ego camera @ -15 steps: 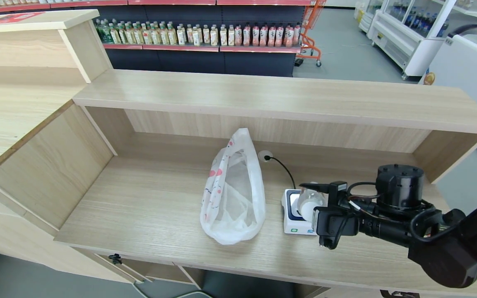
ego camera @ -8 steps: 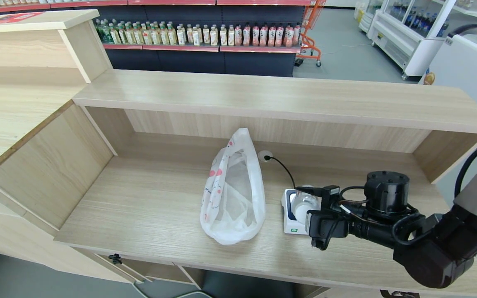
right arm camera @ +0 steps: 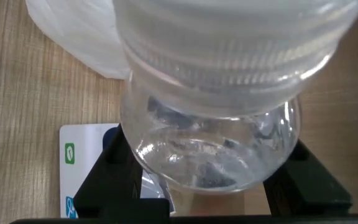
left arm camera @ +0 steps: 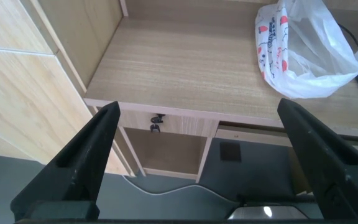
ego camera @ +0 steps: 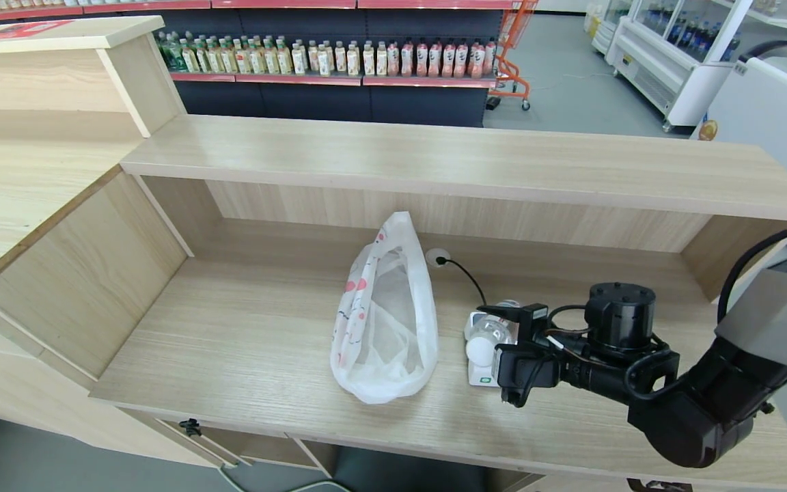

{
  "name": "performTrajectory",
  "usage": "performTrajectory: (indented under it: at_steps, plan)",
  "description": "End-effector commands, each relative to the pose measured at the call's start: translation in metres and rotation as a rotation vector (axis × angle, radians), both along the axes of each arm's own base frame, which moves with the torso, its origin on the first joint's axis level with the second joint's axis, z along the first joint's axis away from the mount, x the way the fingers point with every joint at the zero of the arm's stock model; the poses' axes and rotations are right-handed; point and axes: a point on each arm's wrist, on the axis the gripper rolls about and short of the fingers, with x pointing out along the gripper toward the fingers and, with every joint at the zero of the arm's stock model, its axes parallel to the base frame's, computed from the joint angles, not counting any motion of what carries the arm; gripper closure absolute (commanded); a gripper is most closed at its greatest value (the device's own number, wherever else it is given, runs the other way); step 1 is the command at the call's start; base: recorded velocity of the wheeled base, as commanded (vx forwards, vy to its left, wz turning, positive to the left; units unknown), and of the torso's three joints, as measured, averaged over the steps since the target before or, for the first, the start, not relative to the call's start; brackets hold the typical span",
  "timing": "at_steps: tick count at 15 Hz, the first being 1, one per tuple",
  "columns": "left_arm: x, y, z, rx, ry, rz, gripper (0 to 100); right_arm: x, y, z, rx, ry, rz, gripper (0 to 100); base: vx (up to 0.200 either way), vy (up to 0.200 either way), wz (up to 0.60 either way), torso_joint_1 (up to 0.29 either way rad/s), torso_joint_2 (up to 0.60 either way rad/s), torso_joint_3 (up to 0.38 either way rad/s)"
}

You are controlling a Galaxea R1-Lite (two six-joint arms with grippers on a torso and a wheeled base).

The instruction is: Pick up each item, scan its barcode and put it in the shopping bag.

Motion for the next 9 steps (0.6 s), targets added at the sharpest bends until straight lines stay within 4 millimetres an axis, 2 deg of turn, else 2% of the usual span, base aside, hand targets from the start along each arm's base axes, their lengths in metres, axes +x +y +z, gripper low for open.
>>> performTrajectory:
  at_steps: [1,5,9]
  plan:
    - [0.0,0.0,0.0,0.001,-0.001,0.0,0,0.001,0.001,-0.003,-0.003,0.009,0.001,100,0.0,0.0,0.0,0.0,0.0,0.0]
    - [0.0,0.0,0.0,0.003,-0.001,0.0,0,0.001,0.002,0.002,0.019,0.004,0.003,100,0.0,0.0,0.0,0.0,0.0,0.0]
    - [0.0,0.0,0.0,0.003,-0.001,0.0,0,0.003,0.012,0.009,0.047,-0.01,0.024,100,0.0,0.0,0.0,0.0,0.0,0.0]
